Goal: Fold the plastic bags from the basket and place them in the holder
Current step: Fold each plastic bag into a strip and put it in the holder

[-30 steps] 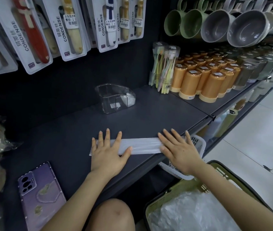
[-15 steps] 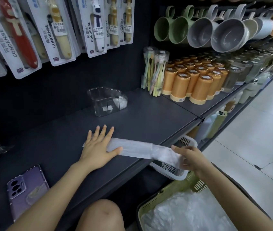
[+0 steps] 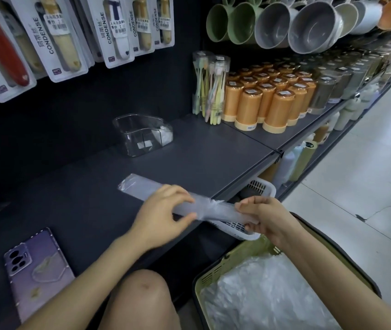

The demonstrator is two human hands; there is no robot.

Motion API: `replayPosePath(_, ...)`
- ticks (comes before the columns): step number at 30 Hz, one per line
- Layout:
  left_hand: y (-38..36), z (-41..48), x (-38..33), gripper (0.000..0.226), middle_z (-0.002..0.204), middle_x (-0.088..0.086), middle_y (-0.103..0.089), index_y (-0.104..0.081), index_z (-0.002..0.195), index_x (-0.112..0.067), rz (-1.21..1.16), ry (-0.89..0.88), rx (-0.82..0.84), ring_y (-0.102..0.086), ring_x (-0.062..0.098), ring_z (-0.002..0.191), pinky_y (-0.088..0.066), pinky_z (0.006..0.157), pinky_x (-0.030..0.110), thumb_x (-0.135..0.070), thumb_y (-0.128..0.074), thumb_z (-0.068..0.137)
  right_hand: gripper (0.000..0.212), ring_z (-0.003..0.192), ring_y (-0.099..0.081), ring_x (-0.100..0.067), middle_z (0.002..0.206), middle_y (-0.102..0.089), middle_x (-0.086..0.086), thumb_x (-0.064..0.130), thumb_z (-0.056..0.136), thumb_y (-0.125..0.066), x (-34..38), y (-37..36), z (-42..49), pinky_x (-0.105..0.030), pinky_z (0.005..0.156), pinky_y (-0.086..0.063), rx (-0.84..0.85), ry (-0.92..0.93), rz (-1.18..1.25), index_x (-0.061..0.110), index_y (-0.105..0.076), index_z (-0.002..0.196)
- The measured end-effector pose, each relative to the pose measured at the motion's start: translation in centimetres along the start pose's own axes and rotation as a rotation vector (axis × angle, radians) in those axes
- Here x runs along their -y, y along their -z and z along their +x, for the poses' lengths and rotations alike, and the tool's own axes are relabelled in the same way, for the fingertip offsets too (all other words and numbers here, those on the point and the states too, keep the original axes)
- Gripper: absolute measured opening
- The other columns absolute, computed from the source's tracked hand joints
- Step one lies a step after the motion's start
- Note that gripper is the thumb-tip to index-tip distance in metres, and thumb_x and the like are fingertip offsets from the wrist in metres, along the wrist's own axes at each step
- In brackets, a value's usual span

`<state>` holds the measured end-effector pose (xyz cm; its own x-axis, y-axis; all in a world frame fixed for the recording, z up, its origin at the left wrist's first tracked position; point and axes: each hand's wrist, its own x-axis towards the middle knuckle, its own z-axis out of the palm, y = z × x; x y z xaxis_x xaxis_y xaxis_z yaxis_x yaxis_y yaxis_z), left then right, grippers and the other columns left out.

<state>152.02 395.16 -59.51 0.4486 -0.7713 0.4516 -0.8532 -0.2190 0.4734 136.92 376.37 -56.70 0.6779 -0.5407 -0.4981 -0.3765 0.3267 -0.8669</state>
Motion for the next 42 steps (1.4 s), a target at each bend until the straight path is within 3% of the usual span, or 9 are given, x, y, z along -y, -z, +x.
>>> replayPosePath(5, -2.5, -0.2, -1.8, 0.057, 0.094, -0.008, -0.064, -0.065, 0.113, -0.020, 0.227, -0.128, 0.046, -0.057, 0.013, 0.088, -0.047, 0.075, 0.025, -0.062, -0.054, 0.076, 0.019, 0.056, -0.059, -0.018, 0.073, -0.062, -0.014, 0.002, 0.087, -0.066, 1.7, -1.7, -1.0, -0.023, 0.045, -0.051, 0.008, 0.008, 0.089, 0.006, -0.057, 0.070)
replayPosePath(8, -2.5, 0.2, -1.7, 0.043, 0.081, -0.009, -0.061, -0.064, 0.105, -0.019, 0.233, -0.089, 0.010, -0.058, 0.015, 0.076, -0.046, 0.060, 0.025, -0.053, -0.050, 0.082, 0.017, 0.055, -0.063, -0.017, 0.065, -0.066, -0.010, 0.001, 0.088, -0.064, 3.0, -3.1, -1.2, -0.023, 0.047, -0.053, 0.062, 0.026, 0.148, 0.004, -0.057, 0.072)
replayPosePath(12, -2.0, 0.2, -1.4, 0.026, 0.075, -0.005, -0.064, -0.066, 0.099, -0.020, -0.033, 0.169, -0.010, -0.059, 0.016, 0.069, -0.046, 0.056, 0.033, -0.036, -0.045, 0.094, 0.011, 0.058, -0.068, -0.017, 0.073, -0.069, -0.013, 0.007, 0.090, -0.063, 4.8, -5.2, -1.2, -0.024, 0.052, -0.057, 0.187, 0.067, 0.186, 0.000, -0.060, 0.083)
replayPosePath(17, -1.4, 1.1, -0.6, 0.019, 0.059, 0.001, -0.055, -0.059, 0.082, -0.017, -0.441, 0.600, -0.097, -0.049, 0.006, 0.054, -0.041, 0.058, 0.027, -0.023, -0.051, 0.098, 0.034, 0.068, -0.072, -0.024, 0.082, -0.073, -0.016, 0.037, 0.097, -0.053, 6.0, -6.7, 0.2, -0.030, 0.057, -0.059, 0.160, 0.128, 0.141, 0.005, -0.061, 0.104)
replayPosePath(21, -0.5, 1.9, 0.2, 0.012, 0.088, 0.009, -0.068, -0.060, 0.104, -0.014, -0.784, 0.816, -0.093, -0.066, 0.018, 0.079, -0.055, 0.075, 0.036, -0.014, -0.050, 0.098, 0.028, 0.054, -0.063, -0.019, 0.097, -0.071, -0.010, 0.035, 0.098, -0.053, 5.2, -7.9, 2.2, -0.028, 0.050, -0.053, 0.066, 0.172, -0.083, 0.010, -0.060, 0.105)
replayPosePath(24, 0.3, 2.4, 0.7, 0.015, 0.102, 0.019, -0.067, -0.057, 0.108, -0.008, -0.908, 0.890, -0.091, -0.069, 0.025, 0.085, -0.057, 0.064, 0.034, -0.006, -0.049, 0.096, 0.017, 0.046, -0.053, -0.014, 0.092, -0.067, -0.007, 0.019, 0.094, -0.059, 4.1, -8.9, 3.3, -0.024, 0.045, -0.047, 0.116, 0.140, -0.247, 0.007, -0.063, 0.105)
replayPosePath(32, 1.1, 2.2, 0.8, 0.023, 0.104, 0.017, -0.069, -0.053, 0.115, -0.010, -1.006, 0.876, -0.073, -0.071, 0.022, 0.083, -0.059, 0.065, 0.036, -0.001, -0.048, 0.095, 0.009, 0.046, -0.046, -0.003, 0.068, -0.062, 0.000, 0.010, 0.085, -0.068, 2.5, -9.7, 4.5, -0.019, 0.044, -0.037, 0.176, 0.280, -0.354, 0.007, -0.072, 0.093)
replayPosePath(39, 1.3, 2.1, 1.1, 0.027, 0.108, 0.012, -0.069, -0.050, 0.121, -0.019, -1.091, 0.904, -0.050, -0.070, 0.024, 0.094, -0.059, 0.072, 0.041, -0.007, -0.052, 0.096, 0.009, 0.060, -0.056, 0.006, 0.074, -0.066, 0.007, 0.005, 0.082, -0.072, 2.2, -10.1, 4.6, -0.011, 0.058, -0.041, 0.170, 0.450, -0.301, 0.012, -0.070, 0.077)
replayPosePath(42, 1.6, 1.9, 1.1, 0.028, 0.111, 0.011, -0.069, -0.048, 0.122, -0.021, -1.173, 0.933, -0.050, -0.069, 0.026, 0.098, -0.058, 0.075, 0.048, -0.009, -0.051, 0.097, 0.008, 0.043, -0.046, 0.001, 0.059, -0.058, 0.006, 0.001, 0.085, -0.068, 1.8, -9.9, 4.6, -0.011, 0.044, -0.034, 0.232, 0.420, -0.259, 0.007, -0.066, 0.080)
